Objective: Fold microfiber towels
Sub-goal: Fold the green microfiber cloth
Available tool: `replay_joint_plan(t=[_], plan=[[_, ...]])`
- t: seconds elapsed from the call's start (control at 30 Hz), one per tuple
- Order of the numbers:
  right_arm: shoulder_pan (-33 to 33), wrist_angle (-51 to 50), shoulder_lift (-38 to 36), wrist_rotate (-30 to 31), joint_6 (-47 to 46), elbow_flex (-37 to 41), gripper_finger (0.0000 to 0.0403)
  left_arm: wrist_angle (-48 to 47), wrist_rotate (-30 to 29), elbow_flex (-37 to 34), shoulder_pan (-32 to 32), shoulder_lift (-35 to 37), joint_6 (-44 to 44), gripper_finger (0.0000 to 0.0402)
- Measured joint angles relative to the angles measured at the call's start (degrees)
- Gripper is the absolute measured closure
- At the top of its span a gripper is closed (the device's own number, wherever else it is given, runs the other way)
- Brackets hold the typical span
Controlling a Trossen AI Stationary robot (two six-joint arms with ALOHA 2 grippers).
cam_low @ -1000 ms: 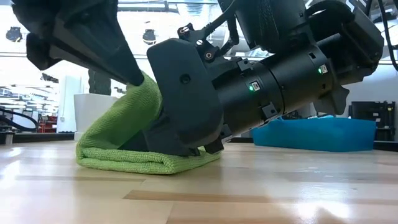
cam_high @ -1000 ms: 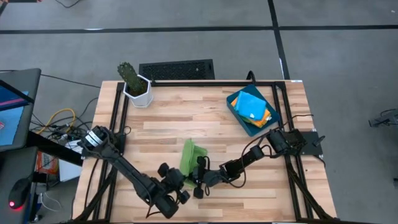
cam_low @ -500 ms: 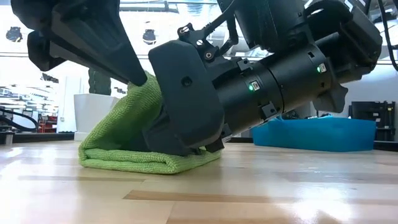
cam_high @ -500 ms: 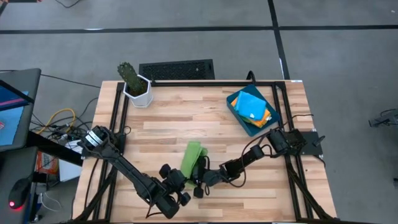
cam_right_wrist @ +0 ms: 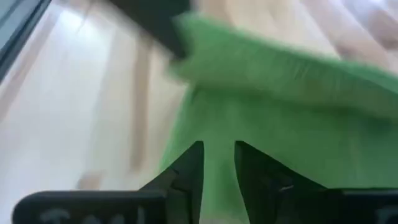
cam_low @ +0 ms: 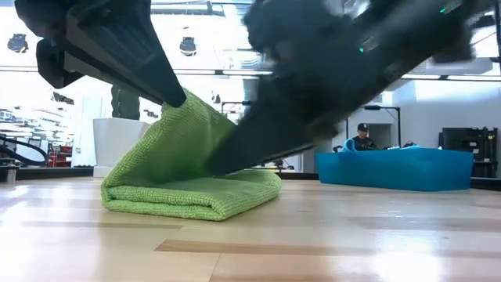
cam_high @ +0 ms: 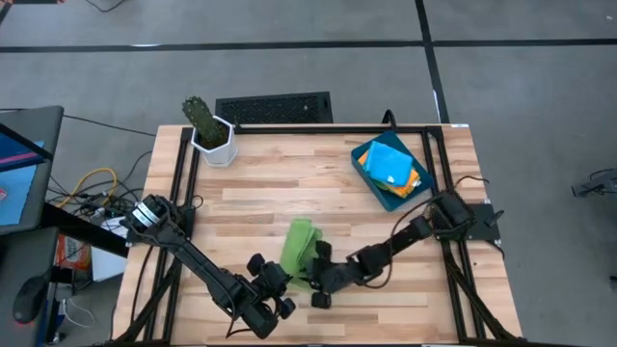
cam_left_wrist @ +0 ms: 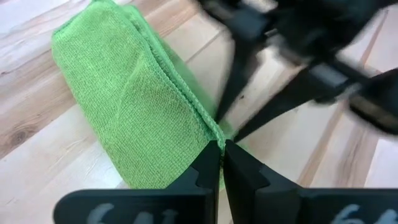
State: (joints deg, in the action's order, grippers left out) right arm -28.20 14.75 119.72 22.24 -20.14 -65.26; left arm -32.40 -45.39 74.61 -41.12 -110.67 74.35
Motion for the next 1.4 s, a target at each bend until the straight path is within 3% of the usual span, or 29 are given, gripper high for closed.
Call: replay_joint_plan(t=[0.13,0.23,0.37,0.47,0.9,1.1,1.4], plan=[[-4.20,-13.10,-5.30,2.97,-4.17,1.21,0.0295,0.91,-0.36,-0.02,0.00,0.00,0.00,0.0397],[-7.66,-18.74,-7.90,8.43,-6.98,2.07,0.0300,2.65,-1.06,-0.02,0.00,0.00,-1.02,0.0397],[-10.52,-19.22,-9.89,17.27,-7.97,2.71,0.0302,6.64,-1.45,-0.33,0.15,0.00,-4.58,0.0397],[-10.34,-19.08,-10.54,20.59,-7.96,2.71,0.0302,10.36,-0.75,-1.84,0.47,0.00,-5.16,0.0397],[-6.06,-18.60,-10.78,21.14,-7.94,2.73,0.0302,23.28,0.46,-5.73,1.56,-0.02,-8.76,0.0397],[-5.74,-18.04,-10.78,21.18,-7.76,2.73,0.0302,24.41,2.55,-5.73,2.91,-0.02,-10.72,0.0397],[-4.06,-14.57,-10.78,21.07,-1.80,2.73,0.0302,30.03,3.97,-5.73,4.51,-2.37,-14.18,0.0397]])
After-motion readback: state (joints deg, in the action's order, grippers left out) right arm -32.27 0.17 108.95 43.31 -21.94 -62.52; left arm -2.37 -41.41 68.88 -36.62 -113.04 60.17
